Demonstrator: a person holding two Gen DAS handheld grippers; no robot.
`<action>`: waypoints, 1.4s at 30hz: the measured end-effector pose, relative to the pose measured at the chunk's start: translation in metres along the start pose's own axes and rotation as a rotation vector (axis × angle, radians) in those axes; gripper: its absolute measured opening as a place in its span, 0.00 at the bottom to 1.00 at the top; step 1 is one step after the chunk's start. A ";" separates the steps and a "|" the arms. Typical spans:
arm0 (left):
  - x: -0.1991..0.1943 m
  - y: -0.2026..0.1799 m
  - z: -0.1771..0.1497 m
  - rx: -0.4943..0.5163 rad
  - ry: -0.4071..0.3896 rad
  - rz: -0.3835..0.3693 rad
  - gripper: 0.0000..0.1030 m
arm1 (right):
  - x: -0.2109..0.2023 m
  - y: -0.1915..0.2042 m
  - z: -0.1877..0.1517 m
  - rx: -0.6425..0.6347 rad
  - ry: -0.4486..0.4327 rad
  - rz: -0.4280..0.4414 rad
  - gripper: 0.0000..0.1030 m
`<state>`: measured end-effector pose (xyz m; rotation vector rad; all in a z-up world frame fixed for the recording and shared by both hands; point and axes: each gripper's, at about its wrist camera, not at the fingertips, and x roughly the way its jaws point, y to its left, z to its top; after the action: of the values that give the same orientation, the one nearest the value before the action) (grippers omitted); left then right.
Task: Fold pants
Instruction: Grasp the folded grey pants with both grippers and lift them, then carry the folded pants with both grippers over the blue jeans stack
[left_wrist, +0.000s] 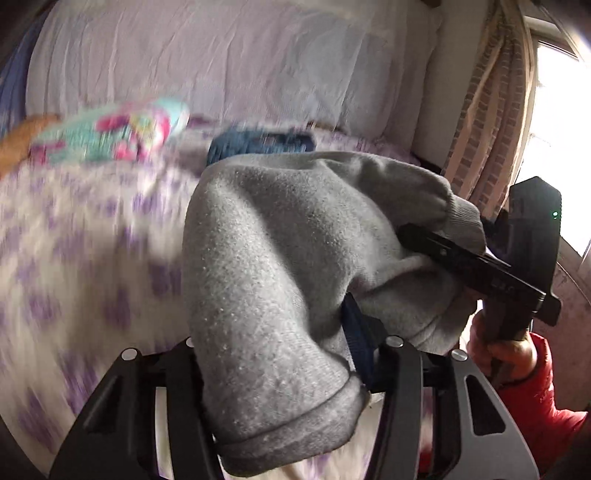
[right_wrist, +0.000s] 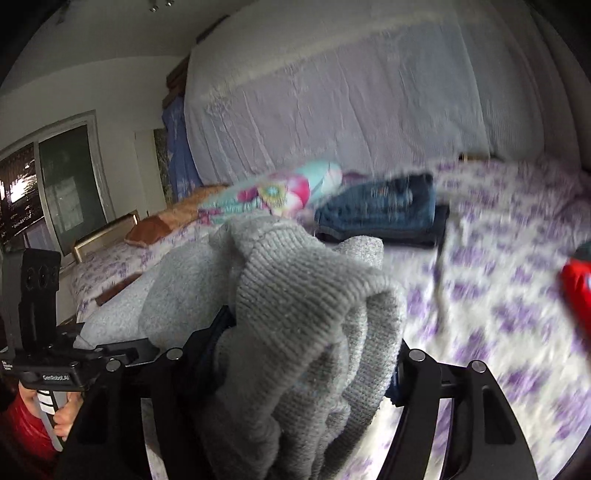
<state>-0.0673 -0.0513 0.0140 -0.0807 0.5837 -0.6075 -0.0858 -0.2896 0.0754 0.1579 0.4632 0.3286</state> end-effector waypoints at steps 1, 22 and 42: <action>-0.001 -0.002 0.014 0.018 -0.021 -0.002 0.48 | -0.003 -0.002 0.015 -0.004 -0.023 -0.007 0.67; 0.122 0.005 0.265 0.060 -0.259 0.088 0.48 | 0.093 -0.099 0.234 0.043 -0.350 -0.147 0.68; 0.305 0.075 0.287 -0.030 -0.076 0.126 0.48 | 0.278 -0.221 0.221 0.222 -0.107 -0.166 0.67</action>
<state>0.3297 -0.1875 0.0859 -0.0946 0.5203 -0.4716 0.3114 -0.4173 0.1069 0.3494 0.4035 0.1045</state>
